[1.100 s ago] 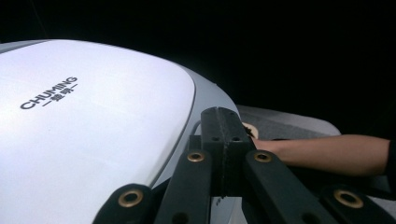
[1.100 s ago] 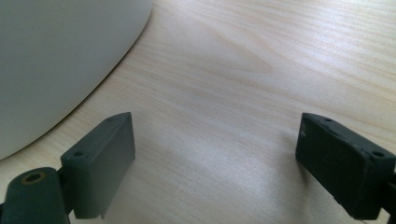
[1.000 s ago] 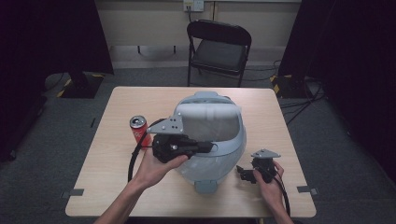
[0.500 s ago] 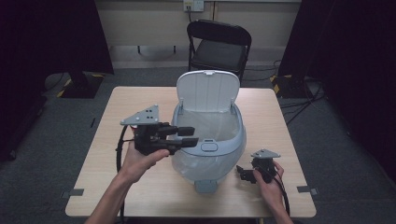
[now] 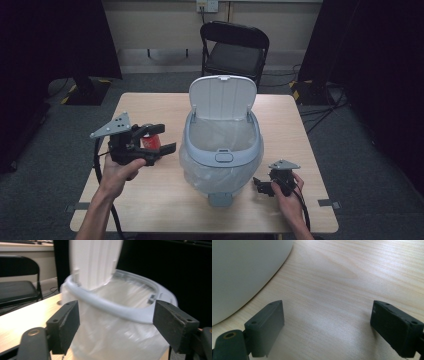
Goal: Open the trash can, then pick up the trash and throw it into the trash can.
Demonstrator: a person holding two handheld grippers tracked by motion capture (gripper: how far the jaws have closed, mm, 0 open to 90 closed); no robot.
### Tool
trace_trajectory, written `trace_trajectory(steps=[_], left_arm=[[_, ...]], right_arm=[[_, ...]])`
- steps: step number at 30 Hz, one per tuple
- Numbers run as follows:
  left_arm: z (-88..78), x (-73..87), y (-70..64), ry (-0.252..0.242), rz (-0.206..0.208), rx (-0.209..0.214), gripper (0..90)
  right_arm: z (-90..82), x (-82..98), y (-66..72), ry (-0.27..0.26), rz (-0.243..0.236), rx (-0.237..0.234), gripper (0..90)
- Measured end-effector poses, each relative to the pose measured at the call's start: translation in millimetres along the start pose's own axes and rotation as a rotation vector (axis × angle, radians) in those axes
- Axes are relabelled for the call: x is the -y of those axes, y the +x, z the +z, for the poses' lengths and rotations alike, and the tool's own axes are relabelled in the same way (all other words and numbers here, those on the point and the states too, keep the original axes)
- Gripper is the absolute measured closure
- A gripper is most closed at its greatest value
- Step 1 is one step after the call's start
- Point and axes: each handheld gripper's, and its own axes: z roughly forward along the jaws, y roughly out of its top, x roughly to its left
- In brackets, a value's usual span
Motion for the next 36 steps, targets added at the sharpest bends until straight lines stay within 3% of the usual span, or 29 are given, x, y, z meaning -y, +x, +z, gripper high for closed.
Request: trace_trajectory(steps=[3, 8, 11, 12, 14, 16, 19, 20, 25, 29, 34, 36], left_arm=[[-9.1, 6.2, 10.2, 0.012, -0.003, -0.08, 16.6], [-25.9, 24.5, 27.7, 0.006, -0.057, -0.145, 16.1], [-29.0, 34.9, 34.5, 0.038, -0.072, -0.169, 16.1], [-31.0, 46.5, 42.6, 0.063, -0.092, -0.189, 15.8], [-33.0, 58.3, 49.3, 0.069, -0.121, -0.213, 15.9], [-33.2, 63.5, 51.0, 0.08, -0.119, -0.236, 16.0], [-32.0, 78.6, 62.3, 0.106, -0.147, -0.272, 16.0], [-30.7, 88.9, 70.9, 0.121, -0.185, -0.295, 15.9], [-19.5, 110.1, 82.2, 0.189, -0.191, -0.304, 15.9], [-3.7, 119.8, 81.7, 0.251, -0.156, -0.327, 16.1], [9.8, 131.3, 89.5, 0.278, -0.176, -0.343, 17.5], [14.6, 133.2, 91.7, 0.293, -0.162, -0.35, 16.9]], right_arm=[[0.0, 0.0, 0.0, 0.0, 0.0, 0.0, 10.9], [0.0, 0.0, 0.0, 0.0, 0.0, 0.0, 10.9], [0.0, 0.0, 0.0, 0.0, 0.0, 0.0, 10.9], [0.0, 0.0, 0.0, 0.0, 0.0, 0.0, 10.9], [0.0, 0.0, -0.1, -0.001, -0.001, -0.001, 10.9], [0.0, 0.0, 0.0, 0.0, 0.0, 0.0, 10.9], [0.0, 0.0, 0.0, 0.0, 0.0, 0.0, 10.8], [0.0, 0.0, 0.0, 0.0, 0.001, 0.0, 10.9], [0.1, -0.1, 0.4, 0.0, 0.004, 0.003, 10.8], [0.2, -0.1, 0.5, 0.0, 0.004, 0.003, 10.8], [0.2, -0.1, 0.5, 0.0, 0.004, 0.003, 10.8], [0.2, -0.1, 0.5, 0.0, 0.004, 0.003, 10.8]])
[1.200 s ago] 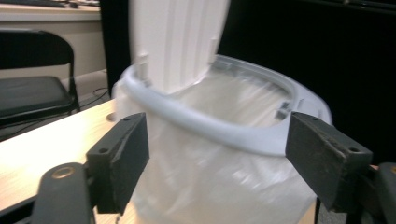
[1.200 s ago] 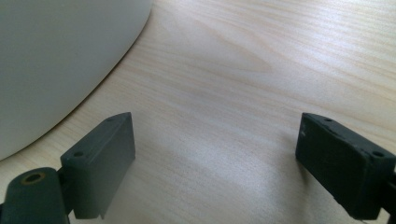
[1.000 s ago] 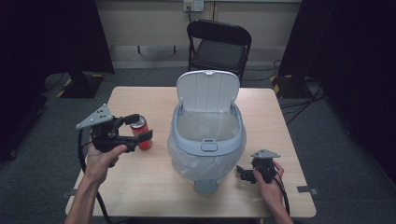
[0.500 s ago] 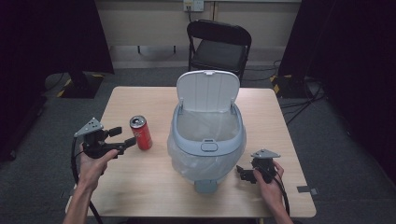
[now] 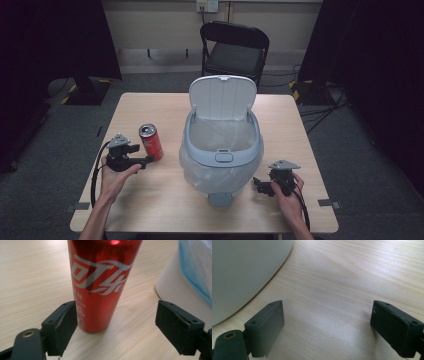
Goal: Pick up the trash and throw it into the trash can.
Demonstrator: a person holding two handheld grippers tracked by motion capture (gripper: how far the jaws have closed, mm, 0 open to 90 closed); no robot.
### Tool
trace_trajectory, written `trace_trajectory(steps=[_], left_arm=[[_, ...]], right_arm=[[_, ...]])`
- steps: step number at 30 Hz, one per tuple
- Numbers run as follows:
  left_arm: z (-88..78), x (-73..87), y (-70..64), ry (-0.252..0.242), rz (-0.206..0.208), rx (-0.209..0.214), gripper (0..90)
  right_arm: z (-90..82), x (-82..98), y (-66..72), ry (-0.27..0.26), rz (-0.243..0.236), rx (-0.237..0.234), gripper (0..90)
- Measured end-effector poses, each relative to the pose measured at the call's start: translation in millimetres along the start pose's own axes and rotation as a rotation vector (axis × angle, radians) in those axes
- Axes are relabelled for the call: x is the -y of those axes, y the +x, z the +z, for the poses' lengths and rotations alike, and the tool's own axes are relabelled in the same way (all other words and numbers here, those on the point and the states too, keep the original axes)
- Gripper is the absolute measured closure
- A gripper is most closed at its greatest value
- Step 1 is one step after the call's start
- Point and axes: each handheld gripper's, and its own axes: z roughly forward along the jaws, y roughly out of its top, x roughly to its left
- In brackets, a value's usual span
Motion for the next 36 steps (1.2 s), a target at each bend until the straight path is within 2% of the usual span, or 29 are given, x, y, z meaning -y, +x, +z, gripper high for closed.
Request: trace_trajectory(steps=[2, 5, 6, 8, 10, 11, 13, 15, 17, 21, 22, 23, 25, 26, 27, 30, 32, 36], left_arm=[[6.1, -0.4, -1.1, 0.0, 0.011, -0.015, 18.3], [17.5, 2.5, -4.6, 0.04, 0.041, -0.038, 17.5], [21.4, 3.8, -4.5, 0.049, 0.034, -0.027, 17.1], [26.0, 4.8, -4.3, 0.057, 0.04, -0.035, 17.9], [28.4, 3.7, -4.3, 0.046, 0.039, -0.036, 17.9], [29.6, 2.6, -4.6, 0.036, 0.032, -0.043, 18.6], [35.4, 1.7, -4.8, 0.046, 0.06, -0.081, 19.5], [42.1, 3.4, -0.3, 0.057, 0.043, -0.094, 20.2], [46.6, 5.2, 4.3, 0.046, 0.024, -0.09, 21.2], [49.4, 3.4, 8.4, -0.005, 0.025, -0.076, 24.3], [49.4, 3.4, 8.4, -0.005, 0.025, -0.076, 25.0], [51.2, 0.1, 10.3, -0.014, 0.038, -0.092, 25.0], [54.4, -3.4, 12.1, 0.003, 0.033, -0.086, 26.9], [54.2, -3.7, 11.7, -0.006, 0.041, -0.09, 31.5], [54.1, -3.7, 11.6, -0.009, 0.03, -0.084, 33.3], [52.5, -3.3, 12.2, -0.009, 0.036, -0.068, 34.1], [49.5, -3.0, 12.6, -0.014, 0.021, -0.06, 34.4], [41.6, -5.8, 6.3, -0.026, 0.023, -0.031, 34.5]], right_arm=[[0.0, 0.0, 0.0, 0.0, 0.0, 0.0, 10.8], [0.0, 0.0, 0.0, 0.0, 0.0, 0.0, 10.8], [0.0, 0.0, 0.0, 0.0, 0.001, 0.0, 10.8], [0.0, 0.0, 0.0, 0.0, 0.0, 0.0, 10.8], [0.0, 0.0, 0.0, 0.0, 0.0, 0.0, 10.8], [0.0, 0.0, 0.0, 0.0, 0.0, 0.0, 10.8], [0.0, 0.0, 0.0, 0.0, 0.0, 0.0, 10.8], [0.0, 0.0, 0.0, 0.0, 0.0, 0.0, 10.8], [0.0, 0.0, 0.0, 0.0, 0.0, 0.0, 10.8], [0.1, -0.1, 0.2, 0.001, 0.002, -0.001, 10.7], [0.1, -0.1, 0.2, 0.001, 0.002, -0.001, 10.7], [0.1, -0.1, 0.1, 0.0, 0.0, 0.0, 10.7], [0.1, -0.1, 0.1, 0.0, 0.0, 0.0, 10.7], [0.0, -0.1, 0.3, 0.003, 0.004, -0.002, 10.7], [0.1, -0.1, 0.1, 0.0, 0.0, 0.0, 10.7], [0.1, -0.1, 0.1, 0.001, 0.001, 0.0, 10.7], [0.1, -0.1, 0.2, 0.001, 0.002, -0.001, 10.7], [0.1, -0.1, 0.2, 0.001, 0.002, -0.001, 10.7]])
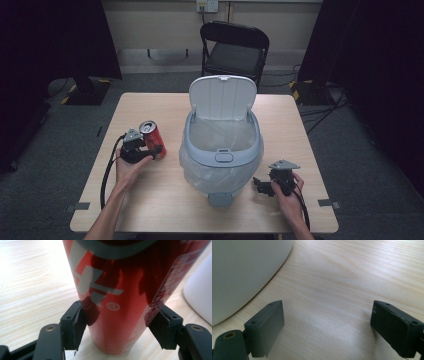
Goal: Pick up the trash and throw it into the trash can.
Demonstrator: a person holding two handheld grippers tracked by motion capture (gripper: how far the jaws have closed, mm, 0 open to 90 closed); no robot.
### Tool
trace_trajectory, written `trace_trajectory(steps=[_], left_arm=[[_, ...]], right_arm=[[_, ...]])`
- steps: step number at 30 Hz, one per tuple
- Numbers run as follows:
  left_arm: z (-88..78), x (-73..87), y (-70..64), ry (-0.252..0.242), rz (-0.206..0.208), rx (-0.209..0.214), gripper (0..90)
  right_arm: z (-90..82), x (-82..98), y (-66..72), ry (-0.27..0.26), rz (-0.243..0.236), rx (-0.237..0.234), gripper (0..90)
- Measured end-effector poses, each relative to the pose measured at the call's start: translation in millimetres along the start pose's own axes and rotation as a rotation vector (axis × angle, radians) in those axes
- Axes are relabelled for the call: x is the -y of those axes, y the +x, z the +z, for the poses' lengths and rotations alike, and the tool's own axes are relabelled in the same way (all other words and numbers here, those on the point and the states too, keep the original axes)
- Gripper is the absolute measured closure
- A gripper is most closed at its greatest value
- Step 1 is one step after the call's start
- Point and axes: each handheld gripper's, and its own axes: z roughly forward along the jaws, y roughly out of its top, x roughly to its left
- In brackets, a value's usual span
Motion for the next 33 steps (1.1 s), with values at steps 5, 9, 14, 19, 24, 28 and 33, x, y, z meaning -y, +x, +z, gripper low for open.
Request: trace_trajectory(steps=[5, 9, 14, 19, 24, 28, 33], left_arm=[[-19.1, -8.7, -12.6, -0.045, -0.007, 0.066, 34.6], [-36.8, -13.9, -21.1, -0.076, -0.009, 0.119, 34.7], [-62.7, -21.1, -26.3, -0.141, -0.014, 0.14, 34.7], [-87.3, -31.0, -34.5, -0.185, 0.004, 0.156, 34.7], [-104.2, -43.7, -42.3, -0.214, 0.019, 0.168, 34.8], [-118.8, -54.7, -51.5, -0.267, 0.037, 0.203, 34.8], [-133.3, -66.1, -60.1, -0.318, 0.057, 0.234, 34.8]], right_arm=[[0.0, 0.0, -0.1, 0.0, -0.001, 0.001, 10.7], [0.0, 0.0, 0.0, 0.0, 0.0, 0.001, 10.7], [-0.1, 0.0, 0.2, 0.002, 0.003, -0.001, 10.7], [-0.1, 0.0, 0.2, 0.002, 0.003, -0.001, 10.7], [-0.1, 0.0, 0.2, 0.002, 0.003, -0.001, 10.7], [-0.1, 0.0, 0.2, 0.002, 0.003, -0.001, 10.6], [0.0, 0.0, -0.1, 0.0, -0.001, 0.001, 10.7]])
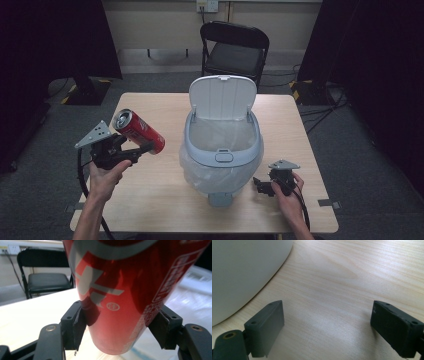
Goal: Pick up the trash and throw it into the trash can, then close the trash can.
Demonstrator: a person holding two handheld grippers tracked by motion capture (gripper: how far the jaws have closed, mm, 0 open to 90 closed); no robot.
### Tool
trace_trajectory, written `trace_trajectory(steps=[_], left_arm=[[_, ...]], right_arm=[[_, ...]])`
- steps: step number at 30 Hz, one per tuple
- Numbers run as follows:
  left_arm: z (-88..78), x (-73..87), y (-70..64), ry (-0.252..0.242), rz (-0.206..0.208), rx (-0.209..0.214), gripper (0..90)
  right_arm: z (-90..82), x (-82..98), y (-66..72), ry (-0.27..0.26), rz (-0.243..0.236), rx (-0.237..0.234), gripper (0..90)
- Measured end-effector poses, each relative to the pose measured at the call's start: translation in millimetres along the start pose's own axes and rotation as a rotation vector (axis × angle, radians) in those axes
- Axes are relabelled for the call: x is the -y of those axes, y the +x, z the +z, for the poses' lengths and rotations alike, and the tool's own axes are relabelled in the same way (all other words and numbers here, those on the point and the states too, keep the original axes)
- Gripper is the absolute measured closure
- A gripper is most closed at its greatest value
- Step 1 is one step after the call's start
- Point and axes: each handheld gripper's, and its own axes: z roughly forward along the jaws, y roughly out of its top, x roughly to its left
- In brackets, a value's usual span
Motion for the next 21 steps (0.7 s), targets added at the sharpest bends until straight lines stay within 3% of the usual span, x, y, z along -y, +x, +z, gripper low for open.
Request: trace_trajectory(steps=[4, 8, 11, 21], left_arm=[[-3.0, -7.8, -5.7, -0.016, 0.016, 0.011, 34.8], [-7.3, -19.4, -9.3, -0.063, 0.018, 0.046, 34.8], [-9.8, -24.5, -10.7, -0.098, 0.0, 0.064, 34.8], [-9.3, -51.0, -21.9, -0.152, 0.037, 0.112, 34.8]], right_arm=[[0.0, 0.0, 0.0, 0.0, 0.0, 0.0, 10.7], [0.0, 0.0, 0.1, 0.001, 0.001, -0.001, 10.7], [0.0, 0.0, 0.0, 0.0, 0.0, 0.0, 10.7], [0.3, -0.2, 0.4, 0.001, 0.003, 0.0, 10.1]])
